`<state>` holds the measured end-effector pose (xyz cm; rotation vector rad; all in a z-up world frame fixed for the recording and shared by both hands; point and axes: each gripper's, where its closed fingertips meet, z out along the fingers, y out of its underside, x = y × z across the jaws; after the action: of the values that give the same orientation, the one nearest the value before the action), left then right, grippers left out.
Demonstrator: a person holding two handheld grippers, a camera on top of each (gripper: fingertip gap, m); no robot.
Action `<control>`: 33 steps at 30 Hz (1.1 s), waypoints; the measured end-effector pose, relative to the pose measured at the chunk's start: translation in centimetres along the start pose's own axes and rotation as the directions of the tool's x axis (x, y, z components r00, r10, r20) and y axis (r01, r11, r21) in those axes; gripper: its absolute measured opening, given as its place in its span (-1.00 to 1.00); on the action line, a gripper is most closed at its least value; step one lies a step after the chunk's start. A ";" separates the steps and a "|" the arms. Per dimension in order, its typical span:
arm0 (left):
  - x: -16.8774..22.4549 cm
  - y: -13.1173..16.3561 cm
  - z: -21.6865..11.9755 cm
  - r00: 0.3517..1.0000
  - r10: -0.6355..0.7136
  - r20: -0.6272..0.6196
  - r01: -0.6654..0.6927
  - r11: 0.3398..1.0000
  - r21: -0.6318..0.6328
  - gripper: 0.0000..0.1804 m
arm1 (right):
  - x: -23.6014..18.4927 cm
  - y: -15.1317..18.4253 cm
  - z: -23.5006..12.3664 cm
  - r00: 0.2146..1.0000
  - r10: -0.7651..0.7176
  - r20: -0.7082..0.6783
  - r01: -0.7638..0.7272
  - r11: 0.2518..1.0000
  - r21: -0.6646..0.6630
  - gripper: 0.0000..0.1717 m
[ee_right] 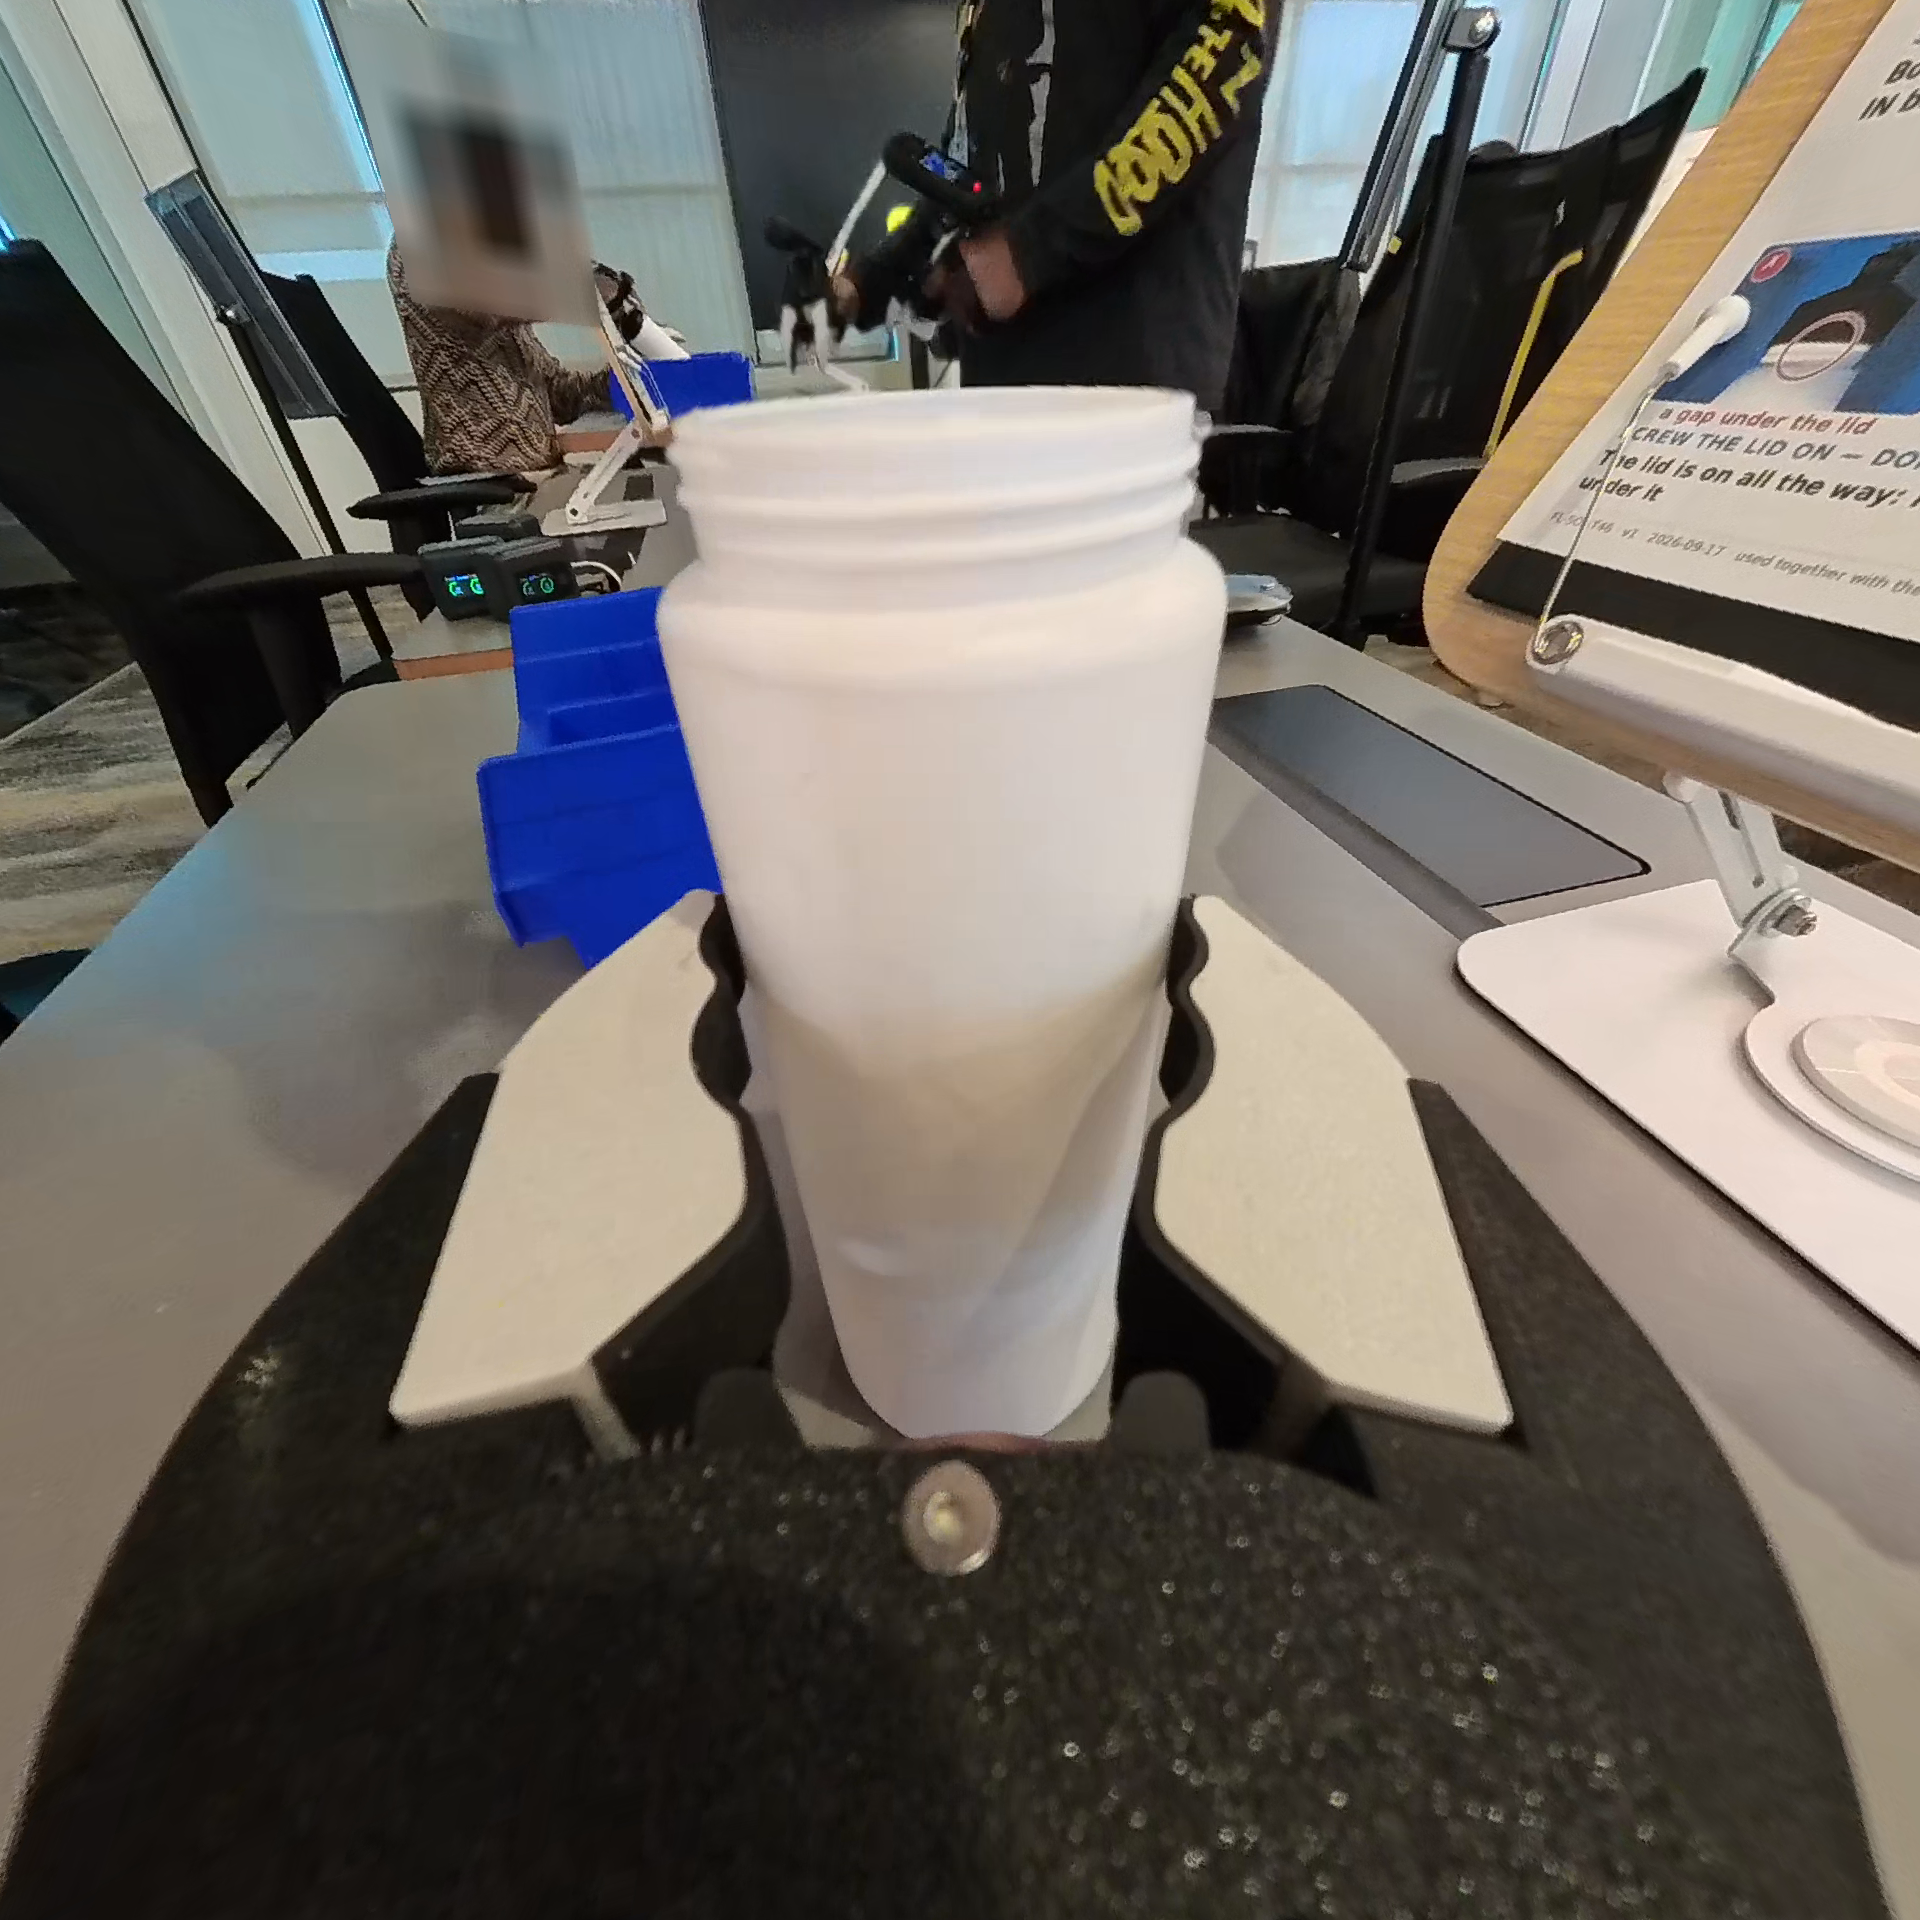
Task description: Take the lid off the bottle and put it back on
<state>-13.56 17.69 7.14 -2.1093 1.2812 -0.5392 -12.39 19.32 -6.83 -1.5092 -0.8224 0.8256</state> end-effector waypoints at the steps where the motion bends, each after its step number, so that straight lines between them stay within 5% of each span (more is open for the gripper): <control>1: 0.0 0.3 -0.4 0.999 -0.050 -0.008 0.050 0.996 0.077 -0.25 | 0.0 0.0 0.0 1.000 0.002 0.001 -0.002 1.000 0.005 -0.08; 7: 0.5 5.0 1.0 0.963 -0.269 -0.029 0.262 0.900 0.350 -0.25 | 0.1 0.0 0.0 1.000 -0.001 -0.003 0.002 1.000 0.012 -0.09; 19: 1.4 13.2 5.3 0.888 -0.425 0.175 0.293 0.817 0.496 -0.24 | 0.2 -0.2 0.1 1.000 0.009 -0.014 -0.008 0.999 0.041 -0.09; 30: 3.0 13.7 6.2 0.927 -0.348 0.141 0.235 0.832 0.503 -0.24 | 1.1 -0.6 0.1 0.997 0.036 -0.071 -0.034 0.999 0.030 -0.09; 33: 3.0 13.8 5.8 0.928 -0.334 0.164 0.205 0.825 0.527 -0.25 | 1.7 -3.6 -1.9 0.990 0.069 -0.120 -0.062 0.996 0.059 -0.09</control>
<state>-17.53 11.81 -6.37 -1.8408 0.6074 -0.6252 -10.00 20.15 -3.17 -1.5284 -0.6576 0.7896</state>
